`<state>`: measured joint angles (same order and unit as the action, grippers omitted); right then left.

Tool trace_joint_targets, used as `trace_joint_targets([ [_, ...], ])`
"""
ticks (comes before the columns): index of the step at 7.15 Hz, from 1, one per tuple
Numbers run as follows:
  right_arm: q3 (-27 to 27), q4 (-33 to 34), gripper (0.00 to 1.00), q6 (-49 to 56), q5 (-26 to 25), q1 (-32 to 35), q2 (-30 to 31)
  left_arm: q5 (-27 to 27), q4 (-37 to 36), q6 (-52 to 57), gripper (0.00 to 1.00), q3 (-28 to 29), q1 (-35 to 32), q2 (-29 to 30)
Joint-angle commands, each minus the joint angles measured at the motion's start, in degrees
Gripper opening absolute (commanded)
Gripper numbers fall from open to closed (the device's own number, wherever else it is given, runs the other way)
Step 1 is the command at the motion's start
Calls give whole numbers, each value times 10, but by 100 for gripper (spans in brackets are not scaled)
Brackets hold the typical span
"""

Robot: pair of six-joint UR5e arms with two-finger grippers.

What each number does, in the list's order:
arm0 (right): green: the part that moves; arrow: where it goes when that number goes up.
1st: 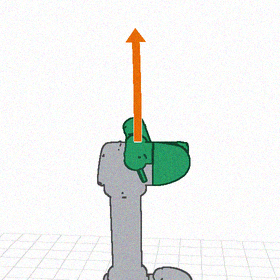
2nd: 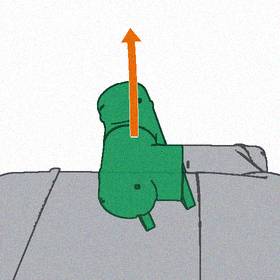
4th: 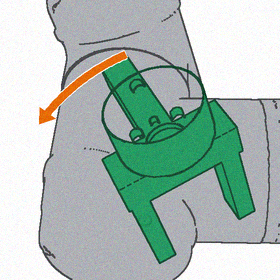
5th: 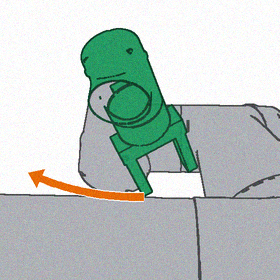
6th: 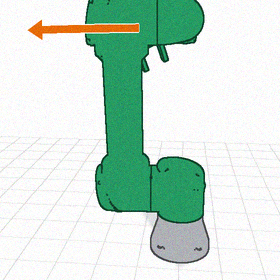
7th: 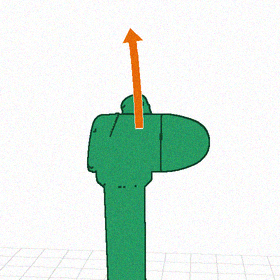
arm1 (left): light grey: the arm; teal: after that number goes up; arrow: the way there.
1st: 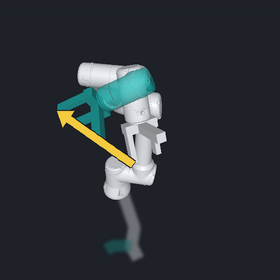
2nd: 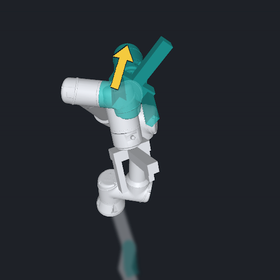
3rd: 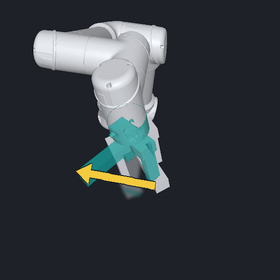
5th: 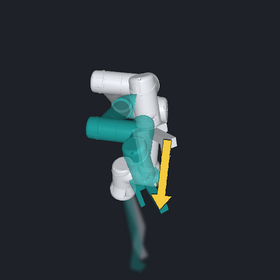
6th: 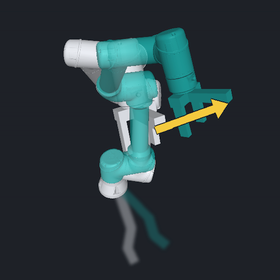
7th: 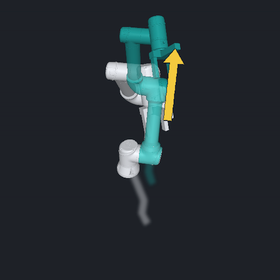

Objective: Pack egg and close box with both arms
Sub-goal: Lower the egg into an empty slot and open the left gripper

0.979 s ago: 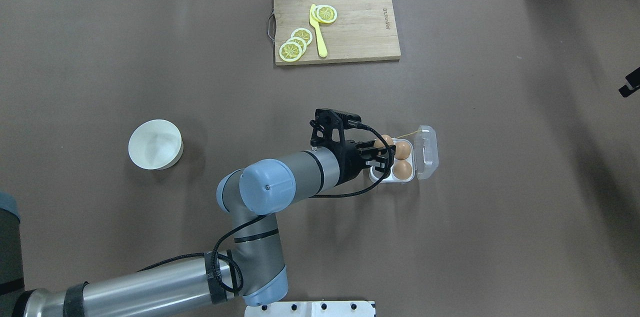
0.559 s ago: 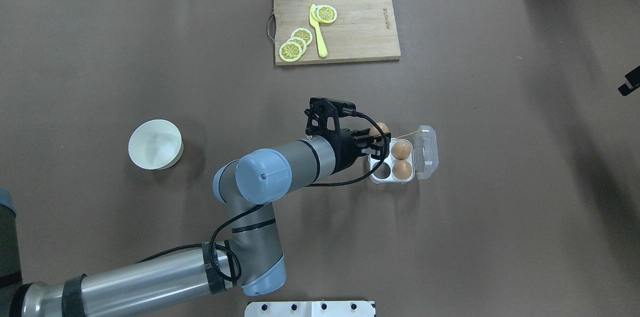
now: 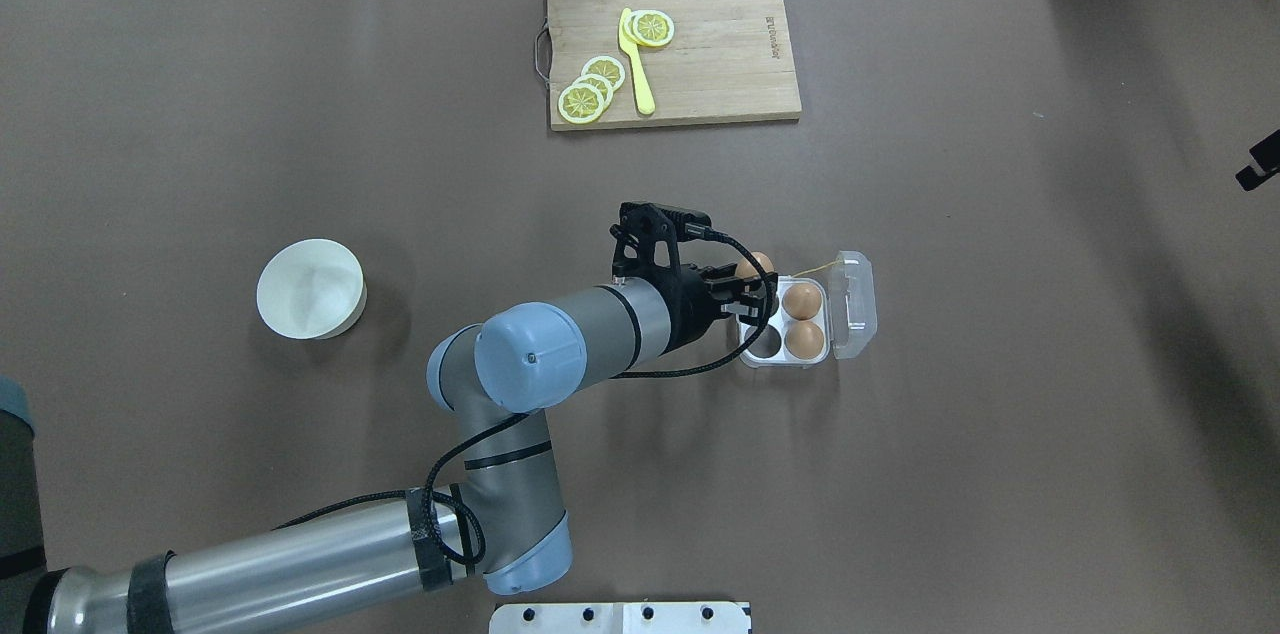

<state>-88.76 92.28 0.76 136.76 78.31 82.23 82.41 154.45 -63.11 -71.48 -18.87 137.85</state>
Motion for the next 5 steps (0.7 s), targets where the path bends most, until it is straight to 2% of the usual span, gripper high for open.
trace_joint_targets([
  [1, 1, 0, 100, -1, 0, 0, 0, 0, 0, 0, 43, 6, 3, 2],
  [2, 1, 0, 100, 0, 0, 0, 0, 0, 0, 0, 54, 6, 3, 5],
  [3, 1, 0, 100, -1, 0, 0, 0, -1, 0, 0, 77, 7, 3, 8],
  [5, 1, 0, 100, -1, 0, 0, 0, -1, 1, -1, 97, 11, 9, 9],
])
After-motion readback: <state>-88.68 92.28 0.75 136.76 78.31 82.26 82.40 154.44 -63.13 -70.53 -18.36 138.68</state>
